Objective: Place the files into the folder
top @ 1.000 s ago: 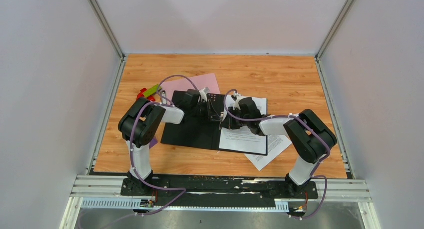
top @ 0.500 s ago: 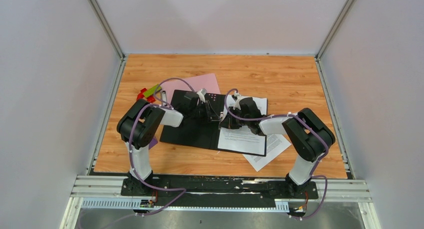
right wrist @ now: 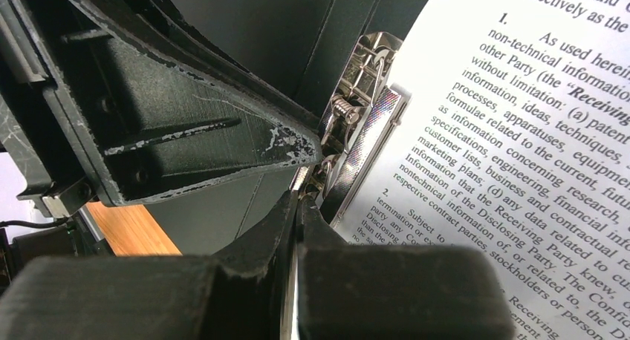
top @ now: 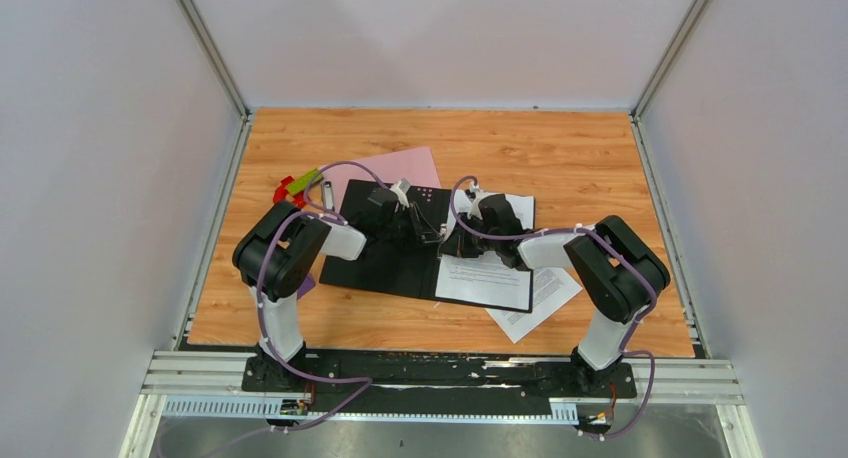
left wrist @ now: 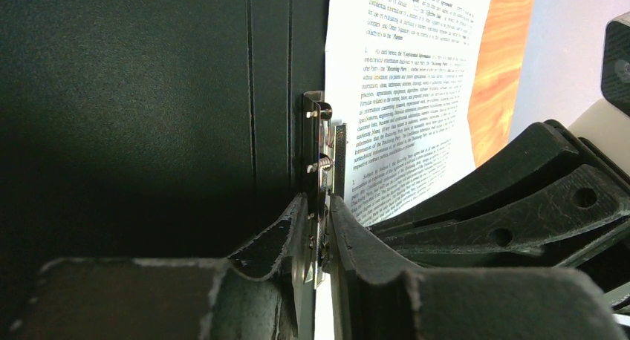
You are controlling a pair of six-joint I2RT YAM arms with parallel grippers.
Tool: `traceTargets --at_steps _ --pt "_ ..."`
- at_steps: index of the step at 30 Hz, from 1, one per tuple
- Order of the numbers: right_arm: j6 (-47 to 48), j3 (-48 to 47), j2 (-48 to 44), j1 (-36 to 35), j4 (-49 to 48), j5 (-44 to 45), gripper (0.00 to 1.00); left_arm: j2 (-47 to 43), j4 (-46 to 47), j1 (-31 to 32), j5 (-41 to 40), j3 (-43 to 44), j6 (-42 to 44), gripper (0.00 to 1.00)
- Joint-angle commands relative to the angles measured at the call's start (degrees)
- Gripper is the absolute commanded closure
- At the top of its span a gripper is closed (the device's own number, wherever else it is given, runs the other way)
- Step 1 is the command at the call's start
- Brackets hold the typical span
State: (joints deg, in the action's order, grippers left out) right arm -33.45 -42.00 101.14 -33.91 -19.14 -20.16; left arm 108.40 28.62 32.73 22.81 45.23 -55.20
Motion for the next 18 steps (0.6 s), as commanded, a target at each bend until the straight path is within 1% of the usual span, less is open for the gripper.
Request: traceTargets --at_steps 1,11,14,18 --pt "0.57 -1.16 4.82 -0.59 0.59 7.91 0.99 0.75 -8.7 5.77 5.78 -2.46 -0.73 0.74" --pt "1.16 -1.64 2.59 -0.25 2.17 7.28 0.94 -0.31 -13.83 5.78 4.24 0.31 2.62 0.71" --pt "1.28 -1.85 1.45 -0.17 2.93 7.06 0.94 -0.78 -18.05 5.77 3.02 2.57 4.8 0.71" --pt "1.98 -1.82 -0.43 0.05 4.14 7.19 0.93 -1.22 -21.34 5.77 1.93 5.27 6.74 0.71"
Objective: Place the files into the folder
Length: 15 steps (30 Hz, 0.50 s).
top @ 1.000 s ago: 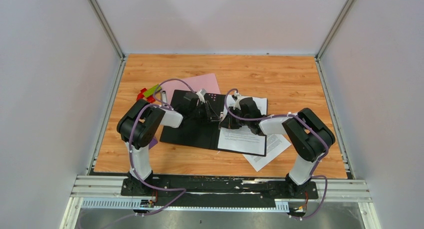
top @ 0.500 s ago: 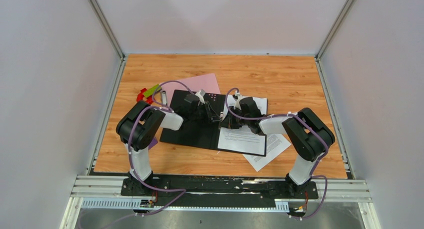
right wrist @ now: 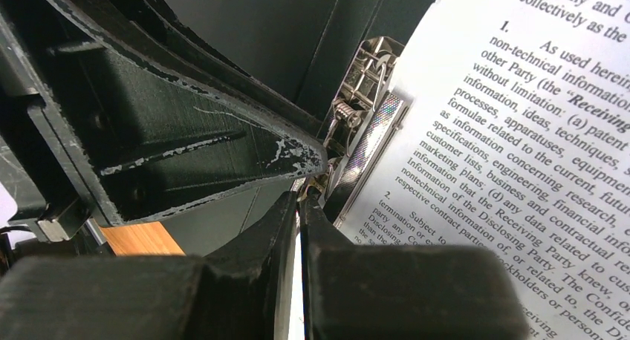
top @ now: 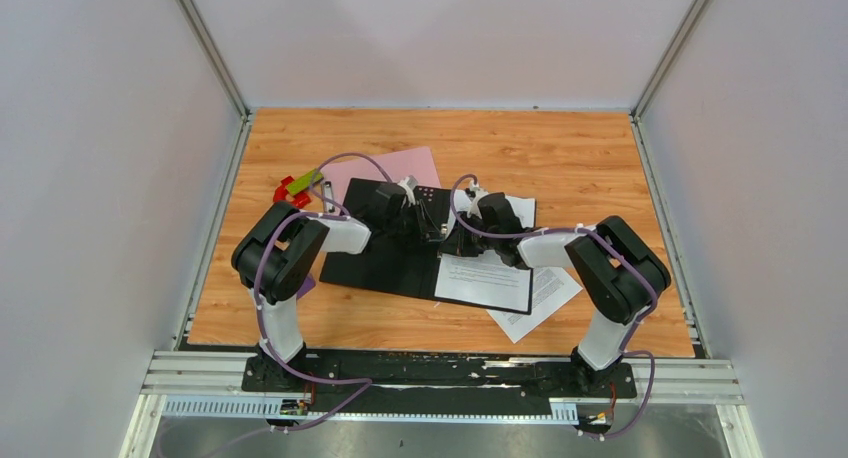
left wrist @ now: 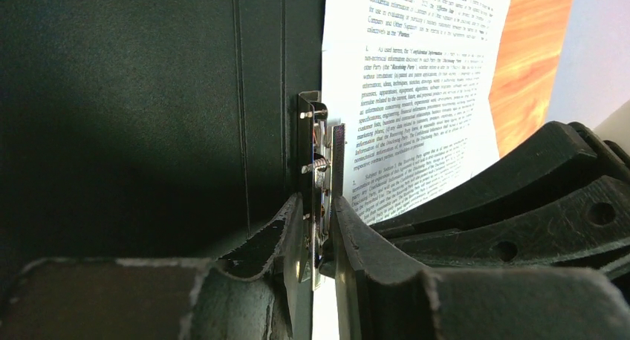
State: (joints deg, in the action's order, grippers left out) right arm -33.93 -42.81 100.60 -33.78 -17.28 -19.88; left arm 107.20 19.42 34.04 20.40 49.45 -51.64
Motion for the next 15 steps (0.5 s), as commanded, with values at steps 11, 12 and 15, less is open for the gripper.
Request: traceTargets --at_steps 11,12,15 --pt "4.9 -1.58 -4.75 0.35 5.95 6.37 0.9 -1.55 -24.43 3.53 1.89 11.77 8.5 0.68" --pt "5.27 -1.91 -5.3 0.44 6.51 6.09 0.89 -2.06 -26.01 3.13 1.47 12.94 9.28 0.67" --pt "6.31 -2.74 -7.15 0.5 8.47 5.7 0.87 -4.46 -31.94 1.49 -0.24 16.09 12.09 0.63"
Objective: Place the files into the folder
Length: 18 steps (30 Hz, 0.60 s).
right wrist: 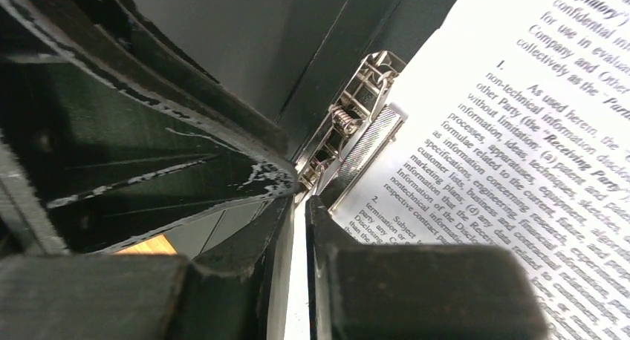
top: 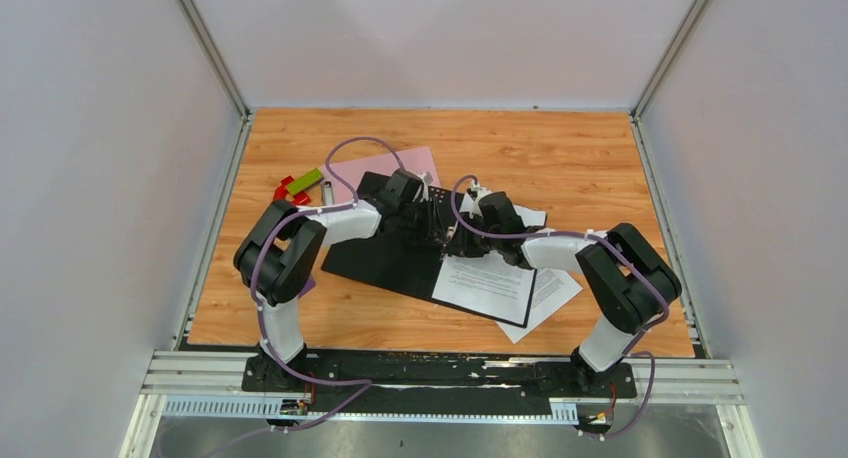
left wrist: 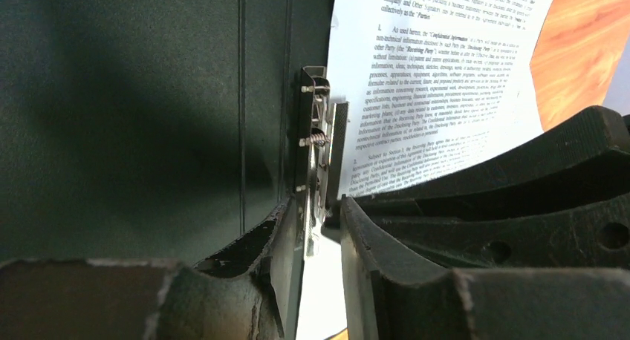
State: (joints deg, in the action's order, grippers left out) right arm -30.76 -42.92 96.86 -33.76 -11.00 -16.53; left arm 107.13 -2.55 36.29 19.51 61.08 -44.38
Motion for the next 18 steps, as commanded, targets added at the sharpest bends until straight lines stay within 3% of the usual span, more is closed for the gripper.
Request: traceTargets --at_steps 1,7,13,18 --pt "3.38 -2.76 -4.07 0.48 2.66 2.3 0.86 -5.36 -11.92 -1.66 -0.17 5.45 6.04 0.62" --pt "4.07 -2.79 -9.39 0.93 6.48 2.54 0.8 -10.56 -25.46 -8.34 -5.66 9.08 15.15 0.55" --pt "6.6 -3.07 -15.69 2.38 12.47 5.29 0.57 -16.22 -35.54 -19.55 -10.48 7.49 23.88 0.39" --pt "7.92 -3.9 -16.48 2.98 15.68 5.96 0.56 -15.9 -38.96 -27.02 -8.63 6.44 28.56 0.21"
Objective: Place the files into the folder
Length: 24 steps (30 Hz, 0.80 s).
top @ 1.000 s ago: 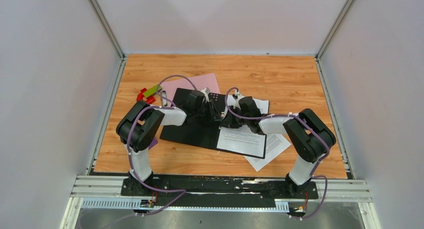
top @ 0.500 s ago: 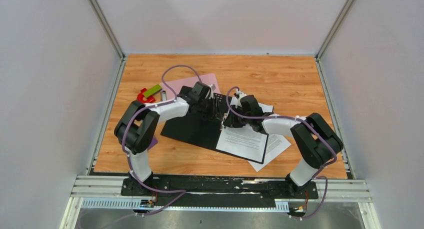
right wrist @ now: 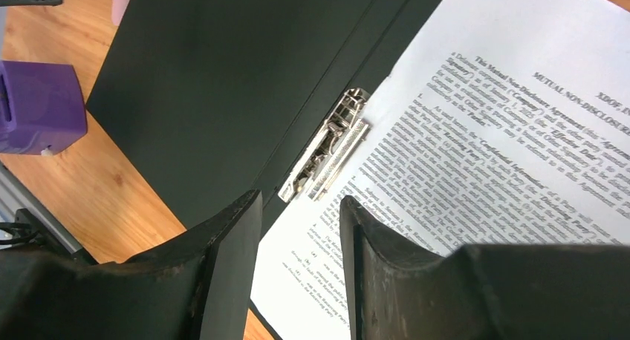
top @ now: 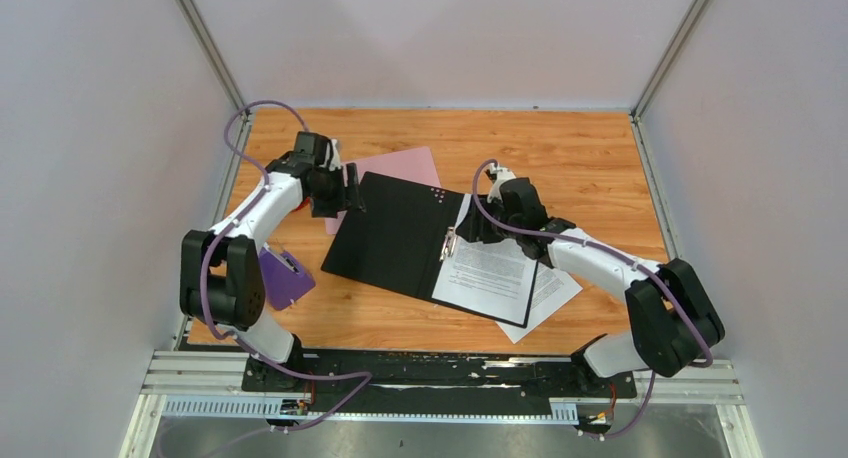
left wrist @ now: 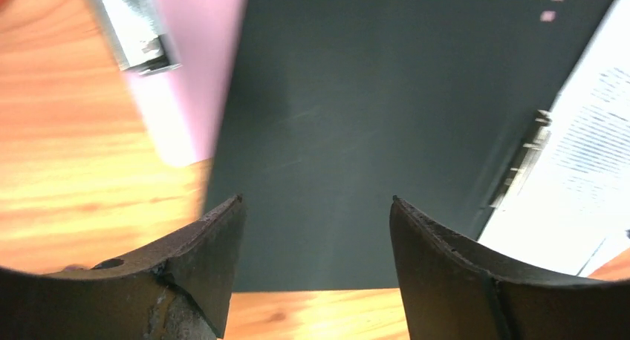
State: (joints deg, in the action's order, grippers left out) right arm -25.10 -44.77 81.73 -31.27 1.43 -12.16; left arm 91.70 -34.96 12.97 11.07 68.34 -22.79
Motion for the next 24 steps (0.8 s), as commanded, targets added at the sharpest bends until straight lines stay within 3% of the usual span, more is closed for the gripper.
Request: traceTargets --at_steps 1,10,14,24 --pt "2.33 -1.81 -1.44 0.63 3.24 1.54 0.56 0.1 -7.19 -4.64 -0.08 -0.64 7.85 0.2" --pt "4.03 0.48 -2.99 3.26 5.05 2.32 0.52 6.43 -10.13 -8.29 0.41 2.05 12.95 0.16" --pt "2.76 1.59 -4.82 8.58 9.03 7.58 0.35 9.17 -10.75 -8.58 1.15 2.43 14.09 0.16" --pt "2.32 5.96 -6.93 16.47 11.78 10.82 0.24 12.78 -10.61 -8.57 4.27 2.24 14.92 0.15"
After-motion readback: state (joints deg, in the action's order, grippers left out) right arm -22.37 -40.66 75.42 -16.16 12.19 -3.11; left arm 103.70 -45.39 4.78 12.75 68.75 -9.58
